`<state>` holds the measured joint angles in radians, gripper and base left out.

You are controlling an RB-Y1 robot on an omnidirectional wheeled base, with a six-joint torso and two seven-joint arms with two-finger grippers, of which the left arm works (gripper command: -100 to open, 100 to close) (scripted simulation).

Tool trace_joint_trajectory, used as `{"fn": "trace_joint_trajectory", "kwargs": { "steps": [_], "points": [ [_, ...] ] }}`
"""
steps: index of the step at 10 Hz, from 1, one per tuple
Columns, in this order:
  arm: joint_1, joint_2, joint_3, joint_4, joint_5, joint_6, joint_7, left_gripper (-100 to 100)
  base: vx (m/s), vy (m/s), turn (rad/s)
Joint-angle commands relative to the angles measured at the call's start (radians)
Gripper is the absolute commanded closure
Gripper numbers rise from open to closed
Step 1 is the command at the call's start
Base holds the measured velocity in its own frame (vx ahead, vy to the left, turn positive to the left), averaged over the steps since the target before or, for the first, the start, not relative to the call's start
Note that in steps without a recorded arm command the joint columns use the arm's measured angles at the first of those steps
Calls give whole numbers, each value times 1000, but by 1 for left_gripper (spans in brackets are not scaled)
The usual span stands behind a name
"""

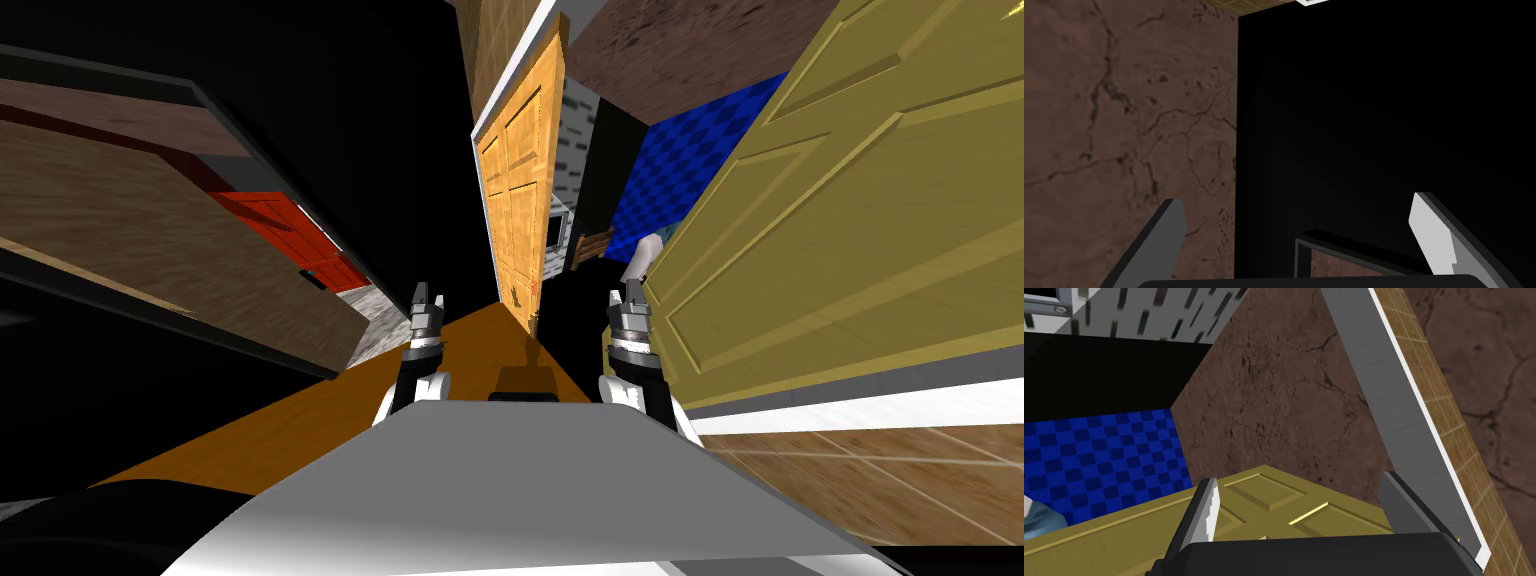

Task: Push the door open

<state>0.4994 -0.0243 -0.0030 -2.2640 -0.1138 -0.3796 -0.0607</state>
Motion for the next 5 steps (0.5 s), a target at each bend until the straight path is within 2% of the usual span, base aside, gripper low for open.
{"fn": "trace_joint_trajectory", "kwargs": {
  "steps": [1,3,5],
  "points": [
    [-9,9,-10,30,1,-8,4,-100,146,-46,-73],
    [-15,16,-18,54,2,-15,6,-100,76,33,-78],
    [-29,27,-34,101,4,-28,12,-100,90,38,-105]
  ]
}}
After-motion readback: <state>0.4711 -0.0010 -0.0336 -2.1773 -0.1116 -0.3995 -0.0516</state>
